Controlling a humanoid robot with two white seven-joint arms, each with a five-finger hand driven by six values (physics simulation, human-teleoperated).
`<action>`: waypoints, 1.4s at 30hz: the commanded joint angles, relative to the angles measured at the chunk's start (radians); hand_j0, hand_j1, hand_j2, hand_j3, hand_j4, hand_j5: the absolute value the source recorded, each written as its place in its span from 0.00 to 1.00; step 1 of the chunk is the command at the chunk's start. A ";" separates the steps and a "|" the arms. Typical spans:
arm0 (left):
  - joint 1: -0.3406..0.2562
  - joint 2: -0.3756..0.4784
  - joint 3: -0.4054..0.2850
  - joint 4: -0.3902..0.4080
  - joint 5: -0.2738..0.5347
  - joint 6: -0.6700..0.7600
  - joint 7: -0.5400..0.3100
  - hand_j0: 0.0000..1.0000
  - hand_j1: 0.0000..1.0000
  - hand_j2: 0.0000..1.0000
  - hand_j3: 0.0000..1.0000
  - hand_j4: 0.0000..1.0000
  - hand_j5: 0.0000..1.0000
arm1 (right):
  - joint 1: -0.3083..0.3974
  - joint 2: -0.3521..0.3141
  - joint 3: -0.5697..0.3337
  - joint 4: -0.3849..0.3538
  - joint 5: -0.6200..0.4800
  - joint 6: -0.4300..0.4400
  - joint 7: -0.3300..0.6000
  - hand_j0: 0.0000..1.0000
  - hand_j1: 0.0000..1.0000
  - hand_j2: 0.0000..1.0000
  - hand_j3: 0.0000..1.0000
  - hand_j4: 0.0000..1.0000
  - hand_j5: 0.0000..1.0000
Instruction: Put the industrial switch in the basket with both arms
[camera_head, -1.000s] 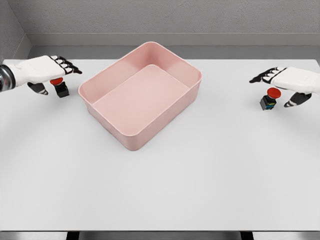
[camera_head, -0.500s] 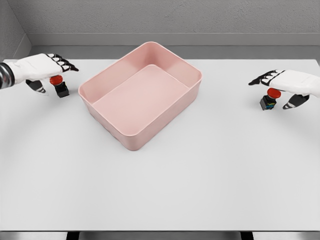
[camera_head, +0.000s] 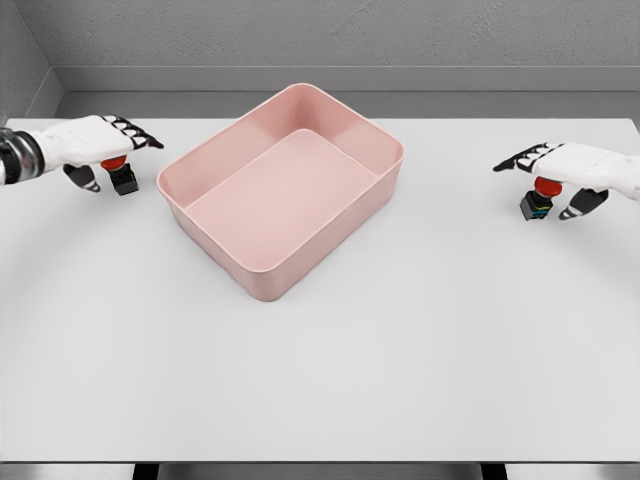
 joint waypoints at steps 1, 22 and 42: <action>0.000 -0.007 0.002 0.014 0.004 0.001 0.002 1.00 1.00 1.00 1.00 1.00 1.00 | 0.000 0.010 -0.003 0.018 0.005 0.001 -0.001 1.00 1.00 1.00 1.00 1.00 1.00; -0.014 -0.009 0.001 0.054 0.004 0.001 0.002 0.75 0.75 0.75 0.75 0.75 0.75 | -0.005 0.019 -0.004 0.046 0.011 0.001 0.000 0.81 0.81 0.81 0.81 0.81 0.81; -0.020 0.007 0.010 0.042 0.015 0.001 0.037 0.35 0.35 0.35 0.35 0.35 0.35 | -0.003 0.018 -0.004 0.047 0.019 0.001 0.002 0.69 0.69 0.69 0.69 0.69 0.69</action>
